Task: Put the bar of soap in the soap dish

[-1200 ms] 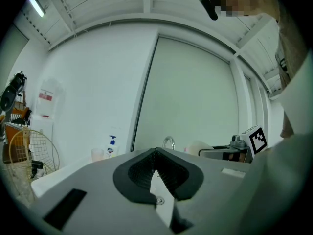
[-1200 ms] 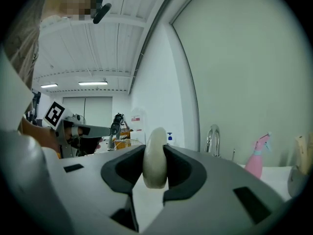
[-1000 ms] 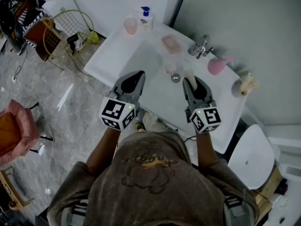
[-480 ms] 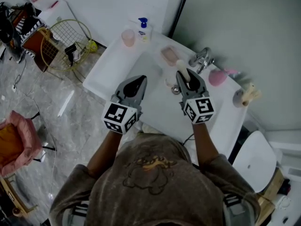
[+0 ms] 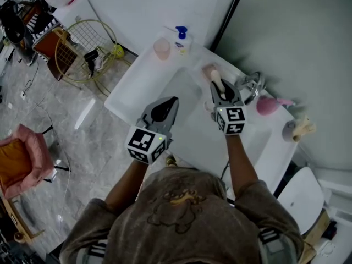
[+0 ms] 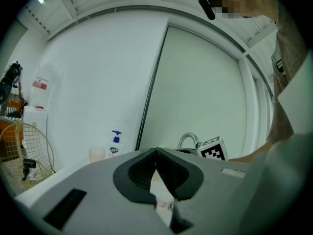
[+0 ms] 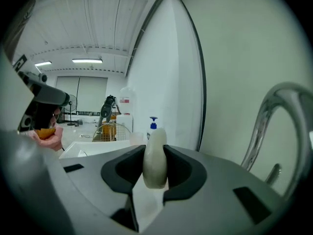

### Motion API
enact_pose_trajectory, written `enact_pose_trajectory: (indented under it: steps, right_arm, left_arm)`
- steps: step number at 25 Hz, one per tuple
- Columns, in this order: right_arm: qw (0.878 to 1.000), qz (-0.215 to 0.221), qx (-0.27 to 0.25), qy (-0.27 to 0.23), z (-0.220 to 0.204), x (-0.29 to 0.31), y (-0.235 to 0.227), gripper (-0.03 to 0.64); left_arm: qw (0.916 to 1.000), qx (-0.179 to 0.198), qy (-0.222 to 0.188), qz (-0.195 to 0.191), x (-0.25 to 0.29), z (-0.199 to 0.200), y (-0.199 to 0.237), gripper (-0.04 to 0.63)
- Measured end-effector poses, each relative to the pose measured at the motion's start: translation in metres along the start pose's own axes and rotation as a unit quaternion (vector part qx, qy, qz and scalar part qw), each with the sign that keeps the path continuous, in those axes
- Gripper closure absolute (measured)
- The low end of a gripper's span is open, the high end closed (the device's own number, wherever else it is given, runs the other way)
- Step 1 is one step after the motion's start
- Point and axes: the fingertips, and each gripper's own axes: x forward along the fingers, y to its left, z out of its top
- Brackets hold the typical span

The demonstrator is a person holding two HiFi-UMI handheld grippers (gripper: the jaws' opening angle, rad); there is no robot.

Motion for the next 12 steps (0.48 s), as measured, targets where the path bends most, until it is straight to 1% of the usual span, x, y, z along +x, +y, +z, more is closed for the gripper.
enact_pose_trajectory:
  steps: [3, 6, 12]
  right_arm:
    - [1.000, -0.008, -0.001, 0.016, -0.016, 0.025, -0.013, 0.500]
    - [0.999, -0.019, -0.002, 0.040, -0.037, 0.046, -0.025, 0.500]
    - [0.996, -0.040, -0.027, 0.081, -0.079, 0.078, -0.050, 0.500]
  left_arm:
    - [1.0000, 0.000, 0.000, 0.004, 0.008, 0.000, 0.010, 0.591]
    - [0.9999, -0.001, 0.010, 0.006, 0.016, -0.004, 0.017, 0.591]
    - [0.9997, -0.004, 0.022, 0.008, 0.029, -0.013, 0.029, 0.591]
